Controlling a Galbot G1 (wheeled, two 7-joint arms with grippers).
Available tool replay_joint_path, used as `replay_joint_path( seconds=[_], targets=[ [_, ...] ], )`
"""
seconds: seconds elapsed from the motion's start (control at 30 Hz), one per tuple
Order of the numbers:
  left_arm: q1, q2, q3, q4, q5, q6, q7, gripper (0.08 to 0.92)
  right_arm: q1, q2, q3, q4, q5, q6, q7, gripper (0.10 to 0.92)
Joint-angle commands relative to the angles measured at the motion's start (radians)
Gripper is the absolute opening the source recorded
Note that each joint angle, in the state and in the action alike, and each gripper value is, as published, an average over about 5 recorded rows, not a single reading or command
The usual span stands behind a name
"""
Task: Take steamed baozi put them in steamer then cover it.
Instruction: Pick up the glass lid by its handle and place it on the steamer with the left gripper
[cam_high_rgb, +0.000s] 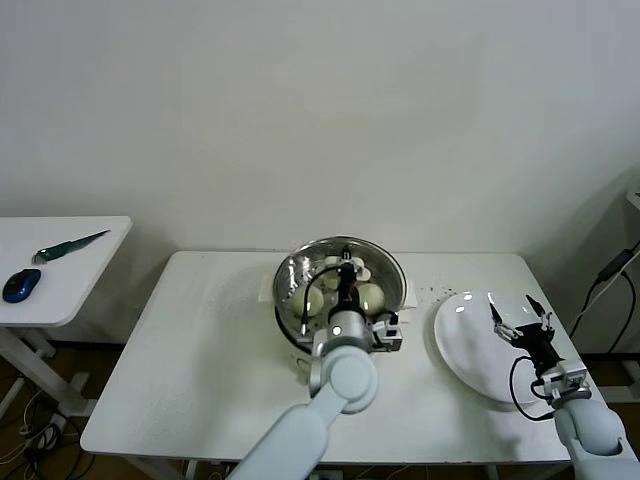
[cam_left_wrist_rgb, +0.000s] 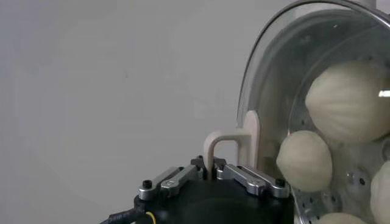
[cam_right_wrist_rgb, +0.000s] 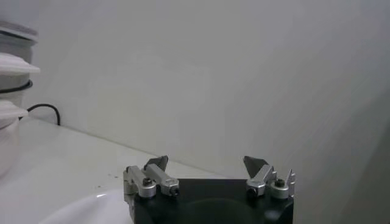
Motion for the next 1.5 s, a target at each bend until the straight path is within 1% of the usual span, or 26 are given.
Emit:
replay_joint_path(
  seconds=[0.03,0.73,1.2,1.3,1.4,1.5],
  targets=[
    [-0.004,-0.020,-0.016,0.042,-0.009,0.049,-0.029,0.151,-0.002,0.001,0.003,0.001,-0.005,0.002,-0.002,0.823],
    [0.028,-0.017,-0.042,0.035,-0.023,0.049,-0.050,0.151,-0.005,-0.005,0.012,0.003,-0.031,0.007,-0.010,0.823],
    [0.040,-0.016,-0.034,0.051,-0.043,0.049,-0.120,0.151,-0.008,-0.001,0.018,0.003,-0.036,0.010,-0.015,0.823],
    [0.041,-0.008,-0.030,0.043,-0.046,0.049,-0.123,0.158,-0.008,-0.002,0.019,0.003,-0.036,0.010,-0.016,0.823],
    [0.044,0.004,-0.028,0.028,-0.052,0.049,-0.123,0.209,-0.008,-0.002,0.020,0.002,-0.037,0.010,-0.016,0.823],
    [0.051,0.025,-0.024,-0.004,-0.065,0.049,-0.121,0.294,-0.007,-0.002,0.019,0.005,-0.039,0.007,-0.016,0.823]
  ],
)
